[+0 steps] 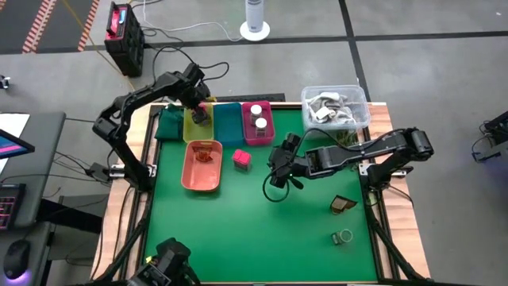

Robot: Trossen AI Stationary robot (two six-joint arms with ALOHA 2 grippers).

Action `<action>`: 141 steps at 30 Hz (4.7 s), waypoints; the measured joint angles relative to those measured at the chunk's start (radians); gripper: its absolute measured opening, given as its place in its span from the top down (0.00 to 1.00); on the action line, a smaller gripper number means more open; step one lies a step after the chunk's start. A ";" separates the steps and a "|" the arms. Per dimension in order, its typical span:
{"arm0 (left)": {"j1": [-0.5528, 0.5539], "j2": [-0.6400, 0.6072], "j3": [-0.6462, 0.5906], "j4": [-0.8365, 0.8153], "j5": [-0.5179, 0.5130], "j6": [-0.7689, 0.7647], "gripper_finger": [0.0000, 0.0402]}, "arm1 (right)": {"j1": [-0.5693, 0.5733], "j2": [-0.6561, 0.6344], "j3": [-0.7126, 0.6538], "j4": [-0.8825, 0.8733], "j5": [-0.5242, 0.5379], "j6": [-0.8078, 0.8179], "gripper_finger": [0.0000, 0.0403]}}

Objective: Sort spices by type
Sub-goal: Put the red seasoning can into the yellow bin

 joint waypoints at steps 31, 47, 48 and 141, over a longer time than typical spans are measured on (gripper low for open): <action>-0.644 -0.010 0.144 -0.130 0.044 -0.008 0.20 | -0.037 -0.106 -0.218 0.116 0.002 -0.073 0.22; -0.753 0.057 0.144 0.120 0.047 -0.082 0.20 | -0.078 -0.524 -0.595 0.427 -0.026 -0.032 0.25; -0.754 0.076 0.144 0.128 0.048 -0.090 0.20 | -0.078 -0.532 -0.599 0.429 -0.027 -0.033 0.25; -0.215 -0.140 -0.146 -0.083 -0.173 -0.139 0.48 | -0.023 -0.536 -0.603 0.494 -0.054 -0.056 0.25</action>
